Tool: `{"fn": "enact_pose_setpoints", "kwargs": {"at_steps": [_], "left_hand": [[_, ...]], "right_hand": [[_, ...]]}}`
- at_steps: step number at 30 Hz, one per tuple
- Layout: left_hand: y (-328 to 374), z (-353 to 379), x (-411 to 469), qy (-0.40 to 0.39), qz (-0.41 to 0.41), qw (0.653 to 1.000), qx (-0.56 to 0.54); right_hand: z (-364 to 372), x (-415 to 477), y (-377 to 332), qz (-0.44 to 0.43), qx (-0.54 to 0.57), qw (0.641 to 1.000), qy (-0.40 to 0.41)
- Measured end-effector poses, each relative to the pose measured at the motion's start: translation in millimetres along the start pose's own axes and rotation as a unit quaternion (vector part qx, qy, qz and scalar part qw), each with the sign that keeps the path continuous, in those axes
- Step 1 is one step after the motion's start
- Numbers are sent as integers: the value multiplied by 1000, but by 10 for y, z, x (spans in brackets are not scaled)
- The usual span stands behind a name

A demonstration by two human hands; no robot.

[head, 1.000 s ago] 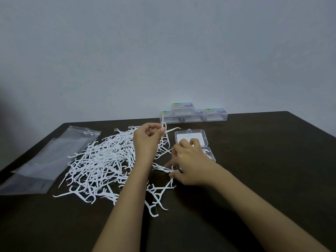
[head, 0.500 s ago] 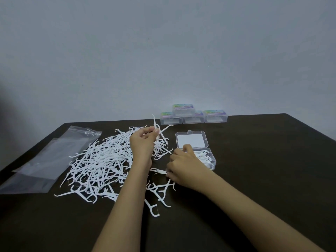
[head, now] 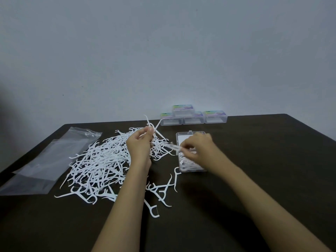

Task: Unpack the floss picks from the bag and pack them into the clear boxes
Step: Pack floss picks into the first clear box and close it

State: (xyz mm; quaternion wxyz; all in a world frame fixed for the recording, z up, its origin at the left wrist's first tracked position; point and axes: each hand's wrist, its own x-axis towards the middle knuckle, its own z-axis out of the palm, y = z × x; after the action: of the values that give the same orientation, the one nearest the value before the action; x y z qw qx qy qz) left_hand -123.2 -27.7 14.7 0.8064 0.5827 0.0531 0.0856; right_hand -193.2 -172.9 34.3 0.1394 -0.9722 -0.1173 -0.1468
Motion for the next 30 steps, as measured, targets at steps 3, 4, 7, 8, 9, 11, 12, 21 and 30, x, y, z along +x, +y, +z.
{"fn": "enact_pose_setpoints", "kwargs": {"at_steps": [3,4,7,8,9,11,12,21,30], "left_hand": [[-4,3,-5,2,-1,1000,-8],[-10,8,-4,-1,-1,1000,-8],[-29,45,-20,-31,-11,999,-6],[-39,61,-29,-45,-9,999,-4],[-48,77,-38,-58,-8,998,-1],[-66,108,-61,-77,1,997,9],[-77,124,-76,-83,7,996,13],[-157,284,-277,-139,26,988,61],[-253,353,-343,-195,68,969,135]], "right_hand": [[-163,-78,240,47,70,995,48],[-186,-95,299,62,88,993,43],[-186,-112,474,89,105,990,7],[-179,-110,502,92,104,990,-3],[-162,-103,523,93,98,991,-10],[-129,-94,539,95,91,991,-8],[-123,-93,532,93,100,991,6],[-50,-48,361,89,324,934,117],[-73,-68,391,150,351,911,157]]}}
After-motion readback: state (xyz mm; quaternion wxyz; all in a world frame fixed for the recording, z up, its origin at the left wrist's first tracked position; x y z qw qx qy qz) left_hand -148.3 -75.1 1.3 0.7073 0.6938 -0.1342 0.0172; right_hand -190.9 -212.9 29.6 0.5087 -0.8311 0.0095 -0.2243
